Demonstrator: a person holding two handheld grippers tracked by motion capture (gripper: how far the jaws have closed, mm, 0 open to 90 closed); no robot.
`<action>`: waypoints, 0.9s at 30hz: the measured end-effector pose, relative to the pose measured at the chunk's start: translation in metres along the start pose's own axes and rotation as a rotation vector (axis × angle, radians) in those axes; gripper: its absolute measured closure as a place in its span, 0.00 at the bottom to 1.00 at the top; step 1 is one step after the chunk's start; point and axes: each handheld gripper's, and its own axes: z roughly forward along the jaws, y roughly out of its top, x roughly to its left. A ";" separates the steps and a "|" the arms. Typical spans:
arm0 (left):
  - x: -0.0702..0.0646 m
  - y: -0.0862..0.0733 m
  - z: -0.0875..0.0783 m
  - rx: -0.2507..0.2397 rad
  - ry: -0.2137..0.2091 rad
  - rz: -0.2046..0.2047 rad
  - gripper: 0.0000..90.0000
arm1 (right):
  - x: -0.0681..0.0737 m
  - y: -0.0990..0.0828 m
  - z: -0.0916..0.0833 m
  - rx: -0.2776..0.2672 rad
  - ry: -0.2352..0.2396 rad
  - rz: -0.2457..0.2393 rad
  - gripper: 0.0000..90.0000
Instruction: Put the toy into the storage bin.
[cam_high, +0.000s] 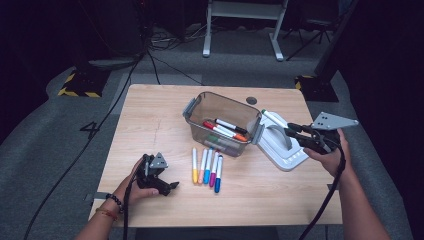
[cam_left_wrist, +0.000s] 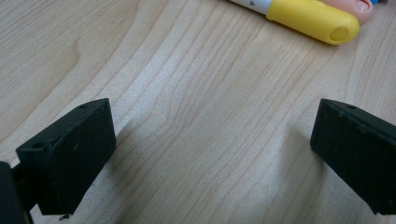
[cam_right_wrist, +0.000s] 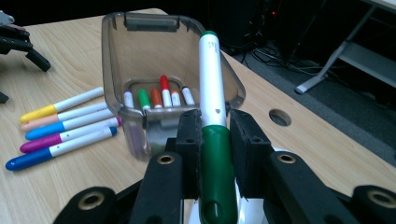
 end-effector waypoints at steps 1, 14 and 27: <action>0.000 0.000 0.000 0.001 0.000 -0.001 0.01 | 0.001 0.003 0.003 -0.002 0.006 -0.003 0.83; 0.000 0.000 0.000 0.000 0.000 0.000 0.01 | 0.023 0.038 0.058 0.014 0.110 -0.047 0.83; 0.000 0.000 0.000 0.000 -0.001 0.001 0.01 | 0.046 0.063 0.111 0.087 0.183 -0.099 0.83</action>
